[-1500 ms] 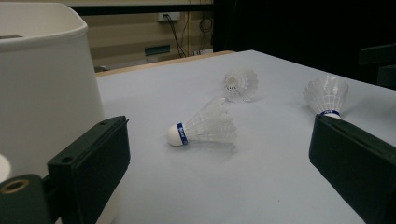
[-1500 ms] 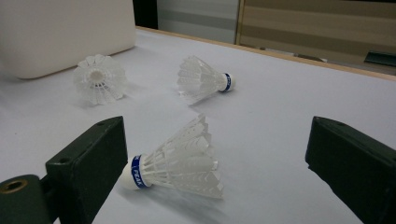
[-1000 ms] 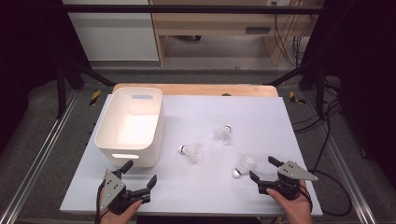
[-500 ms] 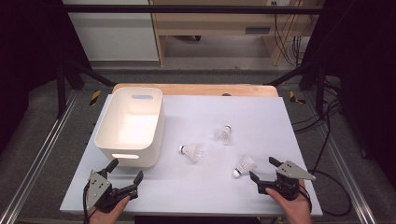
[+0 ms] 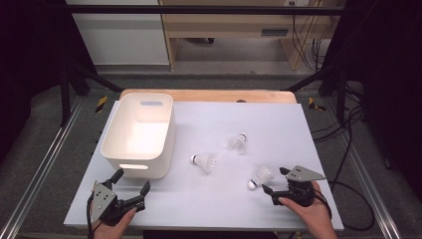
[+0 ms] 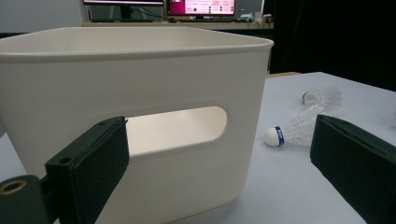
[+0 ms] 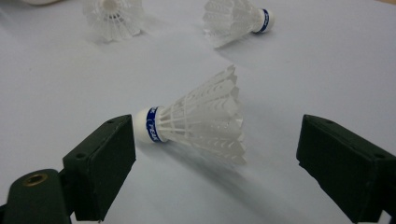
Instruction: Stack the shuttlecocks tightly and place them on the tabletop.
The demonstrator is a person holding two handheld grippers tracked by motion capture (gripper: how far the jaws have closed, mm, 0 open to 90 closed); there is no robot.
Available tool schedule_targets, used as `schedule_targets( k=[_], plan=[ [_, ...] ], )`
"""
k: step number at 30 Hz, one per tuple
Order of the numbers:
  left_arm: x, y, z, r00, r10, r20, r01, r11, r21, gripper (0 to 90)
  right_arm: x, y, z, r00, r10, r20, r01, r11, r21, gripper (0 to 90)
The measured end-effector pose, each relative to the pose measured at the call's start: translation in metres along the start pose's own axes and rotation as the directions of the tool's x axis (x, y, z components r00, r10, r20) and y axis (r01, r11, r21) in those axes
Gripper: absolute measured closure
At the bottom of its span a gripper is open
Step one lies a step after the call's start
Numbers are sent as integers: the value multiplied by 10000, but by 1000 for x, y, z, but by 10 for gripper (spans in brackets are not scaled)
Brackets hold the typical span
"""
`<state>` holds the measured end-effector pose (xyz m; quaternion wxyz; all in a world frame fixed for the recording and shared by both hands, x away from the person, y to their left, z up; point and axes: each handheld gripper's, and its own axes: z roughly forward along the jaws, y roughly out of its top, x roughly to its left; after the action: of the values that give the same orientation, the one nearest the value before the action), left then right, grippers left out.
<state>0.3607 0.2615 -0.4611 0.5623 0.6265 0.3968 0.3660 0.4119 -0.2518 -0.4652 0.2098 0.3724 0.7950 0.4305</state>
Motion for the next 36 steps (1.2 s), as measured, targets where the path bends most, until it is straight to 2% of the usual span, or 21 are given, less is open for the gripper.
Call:
schedule_targets(
  k=[7, 13, 19, 24, 29, 36],
  plan=[
    [-2, 0, 1, 10000, 95, 29, -95, 9999, 52, 48, -5, -4, 7, 9990, 149, -431, -134, 9993, 356, 164],
    [-1, 0, 1, 10000, 94, 10, -94, 9999, 59, 50, -2, -3, 16, 9946, -56, -1033, 105, 9988, 470, 239],
    [-1, 0, 1, 10000, 79, 5, -79, 10000, 46, 51, 0, -3, 19, 9919, -165, -1261, 231, 9985, 505, 312],
    [-2, 0, 1, 9999, 119, 9, -119, 9999, 91, 54, 0, -5, 14, 9899, -188, -1406, 246, 9989, 397, 416],
    [-2, -1, 1, 9999, 136, -40, -135, 9999, 106, 54, 0, -7, 6, 9858, -445, -1616, 472, 9988, 126, 569],
    [0, -1, 0, 9997, 56, -251, -53, 9999, 138, 59, 6, -9, -1, 9777, -839, -1925, 952, 9942, 501, 767]
  ],
)
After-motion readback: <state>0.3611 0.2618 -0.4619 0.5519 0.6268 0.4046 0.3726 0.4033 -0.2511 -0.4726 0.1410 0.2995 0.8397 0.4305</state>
